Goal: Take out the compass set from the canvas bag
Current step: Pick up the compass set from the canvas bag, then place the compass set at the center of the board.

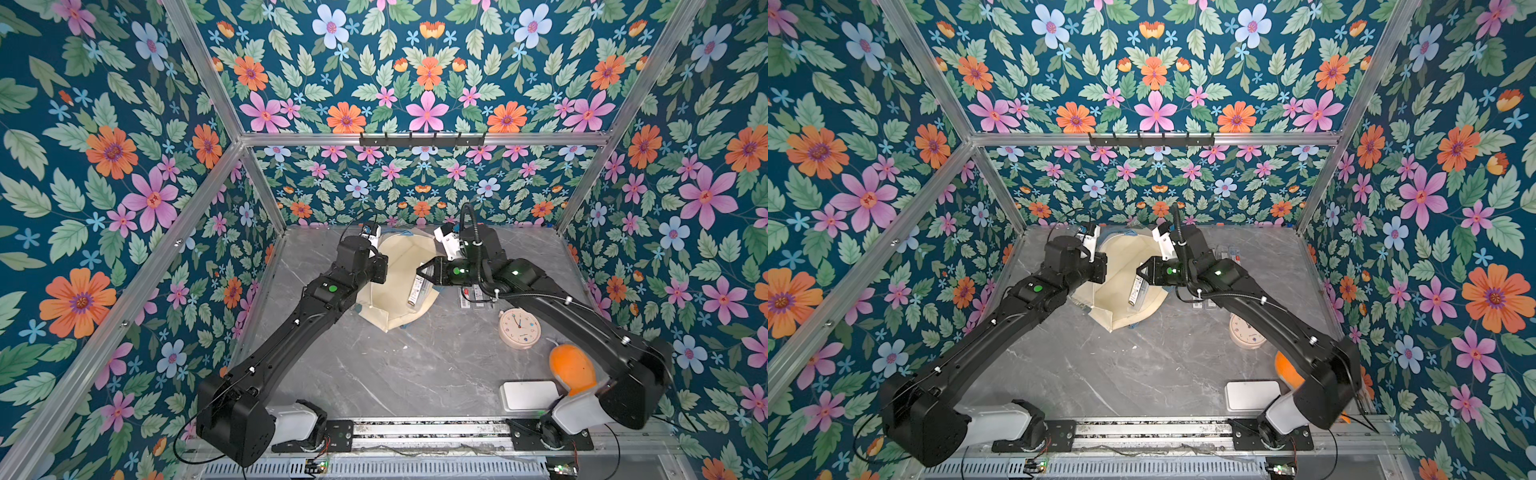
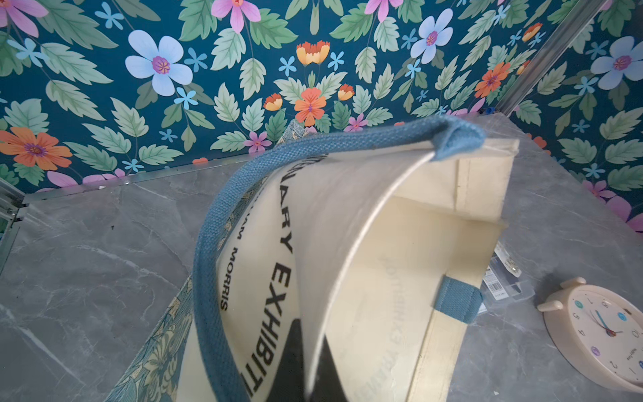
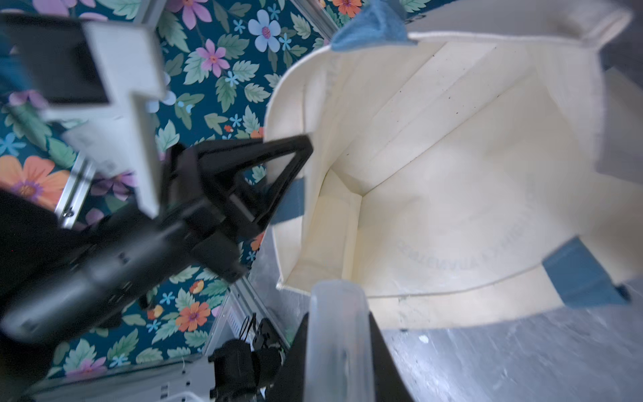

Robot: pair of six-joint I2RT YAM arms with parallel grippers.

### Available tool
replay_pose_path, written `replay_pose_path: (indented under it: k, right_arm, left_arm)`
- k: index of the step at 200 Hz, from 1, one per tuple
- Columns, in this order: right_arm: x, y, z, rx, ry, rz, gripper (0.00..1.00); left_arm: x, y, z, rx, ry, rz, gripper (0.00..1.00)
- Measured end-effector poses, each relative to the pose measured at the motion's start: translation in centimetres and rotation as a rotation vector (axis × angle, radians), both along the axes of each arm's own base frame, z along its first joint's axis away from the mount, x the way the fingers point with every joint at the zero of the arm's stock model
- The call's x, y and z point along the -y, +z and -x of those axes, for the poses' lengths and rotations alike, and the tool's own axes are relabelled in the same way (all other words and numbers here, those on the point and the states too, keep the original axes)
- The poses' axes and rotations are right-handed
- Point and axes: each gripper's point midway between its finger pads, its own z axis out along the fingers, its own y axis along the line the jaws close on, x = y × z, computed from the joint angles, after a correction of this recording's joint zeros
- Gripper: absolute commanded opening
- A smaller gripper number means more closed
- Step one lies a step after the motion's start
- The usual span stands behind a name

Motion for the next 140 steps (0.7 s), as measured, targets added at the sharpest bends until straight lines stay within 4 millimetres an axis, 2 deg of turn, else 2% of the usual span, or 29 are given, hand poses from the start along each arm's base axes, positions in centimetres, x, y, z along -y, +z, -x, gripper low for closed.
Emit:
replay_pose_path:
  k: [19,39,53,70,87,121,140]
  right_arm:
    - [4.1,1.3,0.9,0.030,-0.058,0.071,0.11]
    - [9.8,0.7,-0.6,0.022,-0.199,0.180,0.11]
    - [14.0,-1.4,-2.2,-0.033,-0.304,0.273,0.11]
    - [19.4,-4.7,-4.4,-0.124,-0.438,0.406,0.11]
    - [23.5,-7.8,-6.4,-0.203,-0.529,0.517,0.11]
    - [28.3,-13.5,-10.2,-0.337,-0.608,0.672,0.12]
    - [29.5,-16.3,-12.1,-0.391,-0.610,0.738,0.11]
  left_arm:
    - [-0.6,-0.1,-0.3,-0.007,0.022,0.009,0.00]
    - [-1.0,-0.2,-0.5,-0.014,0.034,0.015,0.00]
    - [-0.9,-0.2,-0.5,-0.015,0.035,0.023,0.00]
    - [-0.8,-0.3,-0.4,-0.023,0.029,0.038,0.00]
    - [-0.7,-0.3,-0.4,-0.026,0.020,0.044,0.00]
    - [-0.5,-0.3,-0.3,-0.031,0.007,0.052,0.00]
    - [-0.6,-0.5,-0.3,-0.035,0.008,0.056,0.00]
